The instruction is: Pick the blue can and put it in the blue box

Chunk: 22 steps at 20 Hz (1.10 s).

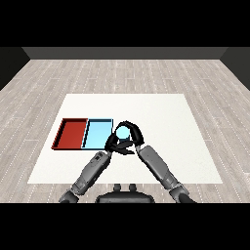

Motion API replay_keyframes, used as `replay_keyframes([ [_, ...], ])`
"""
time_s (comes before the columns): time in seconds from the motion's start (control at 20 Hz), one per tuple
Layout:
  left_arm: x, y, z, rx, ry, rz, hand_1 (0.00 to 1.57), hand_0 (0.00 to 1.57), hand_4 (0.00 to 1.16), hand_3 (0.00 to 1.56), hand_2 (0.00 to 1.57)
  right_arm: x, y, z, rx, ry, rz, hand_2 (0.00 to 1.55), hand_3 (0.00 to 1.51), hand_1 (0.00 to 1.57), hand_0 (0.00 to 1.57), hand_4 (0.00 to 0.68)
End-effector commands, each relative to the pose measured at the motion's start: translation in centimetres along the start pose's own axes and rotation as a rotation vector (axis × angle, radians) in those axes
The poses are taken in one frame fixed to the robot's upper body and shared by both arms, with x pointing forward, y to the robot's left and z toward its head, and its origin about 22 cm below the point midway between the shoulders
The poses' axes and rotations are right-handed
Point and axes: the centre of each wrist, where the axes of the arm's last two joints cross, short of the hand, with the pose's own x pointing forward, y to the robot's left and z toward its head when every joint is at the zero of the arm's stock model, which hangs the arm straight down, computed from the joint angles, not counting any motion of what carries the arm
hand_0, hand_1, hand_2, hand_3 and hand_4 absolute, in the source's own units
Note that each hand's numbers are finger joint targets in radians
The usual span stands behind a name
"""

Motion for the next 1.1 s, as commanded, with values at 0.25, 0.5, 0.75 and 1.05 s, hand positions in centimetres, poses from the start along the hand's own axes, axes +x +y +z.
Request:
replay_keyframes([
  [0.25,1.0,-1.1,-1.7,0.030,0.017,-0.057,0.00,0.00,0.11,0.00,0.00,1.0,1.0,-1.3,0.015,-0.011,-0.027,1.47,1.41,1.49,1.49,0.536],
  [0.5,1.4,-2.1,-3.1,0.059,0.062,-0.147,0.00,0.00,0.00,0.00,0.00,0.9,2.6,0.8,0.041,0.008,-0.042,1.46,1.41,1.49,1.49,0.571],
  [0.75,0.4,-1.6,-3.7,0.046,0.016,-0.275,0.00,0.00,0.00,0.00,0.00,2.7,2.8,-0.9,0.048,-0.020,-0.054,1.46,1.40,1.48,1.48,0.559],
  [1.05,-0.3,-2.5,-1.0,0.124,0.015,-0.182,0.78,0.78,0.64,0.20,0.79,0.1,1.2,1.7,0.039,-0.016,-0.076,1.46,1.41,1.48,1.48,0.587],
])
